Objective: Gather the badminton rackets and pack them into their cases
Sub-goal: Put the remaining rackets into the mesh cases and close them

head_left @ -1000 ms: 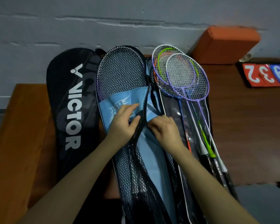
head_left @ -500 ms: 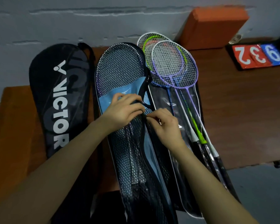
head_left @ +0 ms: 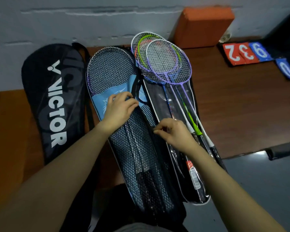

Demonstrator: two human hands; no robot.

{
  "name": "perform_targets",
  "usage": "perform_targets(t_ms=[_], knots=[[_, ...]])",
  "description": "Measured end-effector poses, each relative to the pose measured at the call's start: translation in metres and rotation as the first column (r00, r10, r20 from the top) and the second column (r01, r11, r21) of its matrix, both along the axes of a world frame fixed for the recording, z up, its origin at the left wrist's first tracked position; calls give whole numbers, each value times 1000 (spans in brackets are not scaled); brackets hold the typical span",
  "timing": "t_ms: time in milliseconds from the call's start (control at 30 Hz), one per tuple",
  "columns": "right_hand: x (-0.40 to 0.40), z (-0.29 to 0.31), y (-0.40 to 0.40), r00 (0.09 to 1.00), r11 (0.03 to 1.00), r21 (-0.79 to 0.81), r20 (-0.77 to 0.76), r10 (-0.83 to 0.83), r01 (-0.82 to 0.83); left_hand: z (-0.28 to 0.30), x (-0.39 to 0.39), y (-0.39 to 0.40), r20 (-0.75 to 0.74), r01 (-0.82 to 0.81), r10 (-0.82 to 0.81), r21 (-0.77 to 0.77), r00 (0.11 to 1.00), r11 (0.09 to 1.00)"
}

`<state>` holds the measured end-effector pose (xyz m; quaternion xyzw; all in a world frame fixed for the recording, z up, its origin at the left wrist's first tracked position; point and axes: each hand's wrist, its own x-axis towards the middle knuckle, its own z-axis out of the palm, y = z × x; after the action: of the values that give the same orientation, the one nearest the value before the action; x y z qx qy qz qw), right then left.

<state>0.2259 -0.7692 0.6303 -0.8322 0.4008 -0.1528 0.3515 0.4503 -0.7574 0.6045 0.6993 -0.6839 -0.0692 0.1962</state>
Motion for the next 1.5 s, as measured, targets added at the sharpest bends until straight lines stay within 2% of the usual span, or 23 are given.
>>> perform_targets(t_ms=[100, 233, 300, 500, 633, 833, 900, 967, 1100, 1233, 1300, 1500], knots=[[-4, -1, 16, 993, 991, 83, 46, -106, 102, 11, 1, 4, 2, 39, -39, 14, 999, 999], [3, 2, 29, 988, 990, 28, 66, -140, 138, 15, -17, 30, -21, 293, -292, 44, 956, 955], [7, 4, 34, 986, 987, -18, 64, -156, 157, 13, -29, 46, -49, 326, -323, 46, 945, 944], [11, 0, 43, 977, 975, -72, 40, -208, 210, 3, -37, 56, -195, 180, -172, 23, 965, 983], [4, 4, 47, 982, 976, -117, -18, -189, 185, 3, -43, 54, -279, 52, -44, 23, 959, 998], [-31, 4, 82, 990, 988, 85, 44, -132, 128, -5, -57, 62, -326, -139, 150, 56, 933, 989], [-44, 5, 88, 996, 988, 135, 27, -86, 81, -6, -61, 67, -345, -214, 234, 96, 909, 972], [-55, 7, 89, 999, 987, 155, -5, -33, 34, -6, -66, 70, -296, -241, 271, 134, 916, 961], [-65, 1, 85, 1000, 986, 166, -10, -18, 19, 4, -77, 72, -132, -193, 220, 196, 966, 962], [-61, -5, 87, 998, 986, 166, 58, -28, 18, 18, -96, 101, -147, 86, -55, 214, 988, 973], [-59, -9, 87, 996, 988, 153, 87, -20, 7, 19, -107, 123, -137, 151, -122, 228, 983, 962], [-61, -15, 97, 997, 999, -3, 60, 41, -41, 8, -117, 141, -133, 4, 36, 292, 990, 956]])
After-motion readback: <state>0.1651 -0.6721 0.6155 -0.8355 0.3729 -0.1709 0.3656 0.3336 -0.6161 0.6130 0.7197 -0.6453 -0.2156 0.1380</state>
